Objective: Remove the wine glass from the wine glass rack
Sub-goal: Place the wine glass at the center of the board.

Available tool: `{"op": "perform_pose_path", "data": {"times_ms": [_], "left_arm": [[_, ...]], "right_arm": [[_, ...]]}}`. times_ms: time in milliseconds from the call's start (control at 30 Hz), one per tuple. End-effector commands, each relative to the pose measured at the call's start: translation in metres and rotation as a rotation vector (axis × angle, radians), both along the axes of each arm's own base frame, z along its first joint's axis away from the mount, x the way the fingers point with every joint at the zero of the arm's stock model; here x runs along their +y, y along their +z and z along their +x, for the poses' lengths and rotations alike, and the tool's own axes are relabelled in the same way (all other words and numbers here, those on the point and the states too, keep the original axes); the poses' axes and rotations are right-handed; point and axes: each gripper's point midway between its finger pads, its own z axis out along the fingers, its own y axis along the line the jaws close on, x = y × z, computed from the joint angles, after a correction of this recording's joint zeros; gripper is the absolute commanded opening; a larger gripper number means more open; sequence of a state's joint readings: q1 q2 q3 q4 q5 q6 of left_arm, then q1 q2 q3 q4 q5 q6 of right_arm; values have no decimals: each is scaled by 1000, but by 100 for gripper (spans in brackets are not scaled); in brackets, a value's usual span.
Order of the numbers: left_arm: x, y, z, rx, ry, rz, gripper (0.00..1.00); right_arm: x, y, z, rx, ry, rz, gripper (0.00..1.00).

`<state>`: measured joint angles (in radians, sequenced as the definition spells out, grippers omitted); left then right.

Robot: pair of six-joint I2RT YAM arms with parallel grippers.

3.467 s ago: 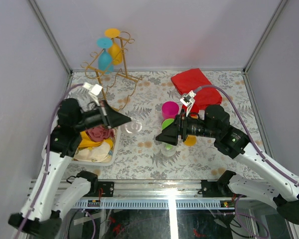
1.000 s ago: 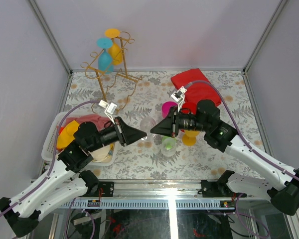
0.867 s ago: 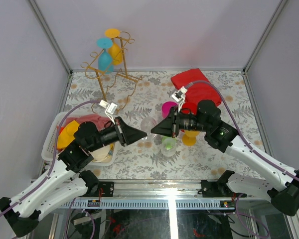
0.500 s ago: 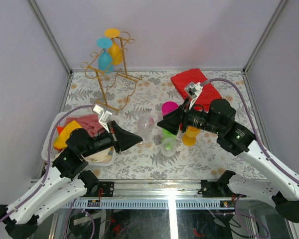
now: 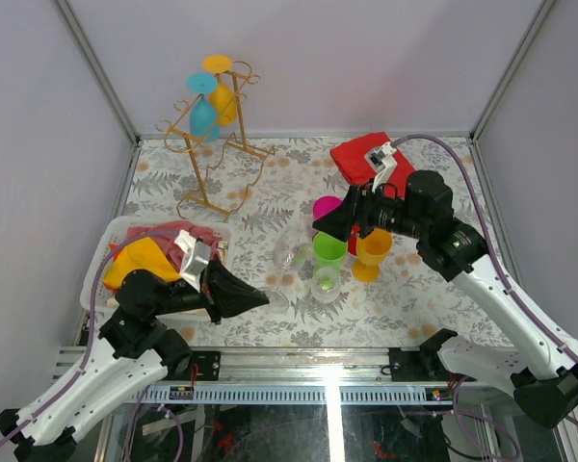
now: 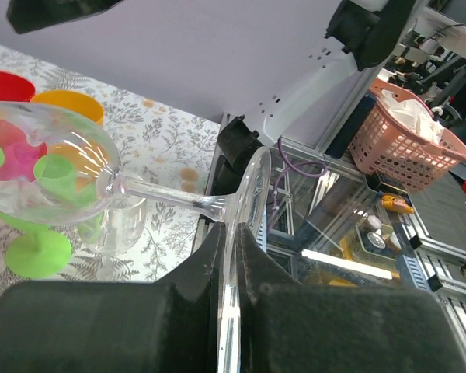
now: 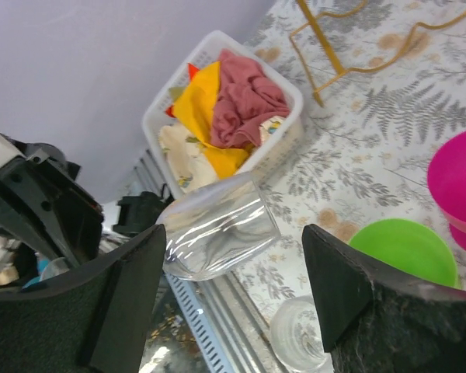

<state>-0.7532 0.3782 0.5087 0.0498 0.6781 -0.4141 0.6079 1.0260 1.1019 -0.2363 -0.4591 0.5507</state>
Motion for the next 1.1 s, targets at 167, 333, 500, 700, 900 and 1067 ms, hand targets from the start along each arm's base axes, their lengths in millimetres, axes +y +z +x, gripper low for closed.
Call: {"op": "perform_pose_path", "data": {"times_ms": [167,333,500,700,900,1067], "left_arm": [[14,49,-43,-298,-155,-163,0],[16,53,-47,-305,-162,-173,0],[19,55,-46,-318,-144,-187,0],[21,58,-44,-338,-114,-203,0],[21,63,-45,-359,-115,-252,0],[17,64,-42,-340,-125,-286,0]], "right_arm": [[24,32,-23,33,285,158,80],[32,40,-42,91,439,237,76],[30,45,-67,158,595,307,67],[22,47,-86,150,678,310,57],[14,54,-105,130,762,331,59],[12,56,-114,118,794,334,59]]}}
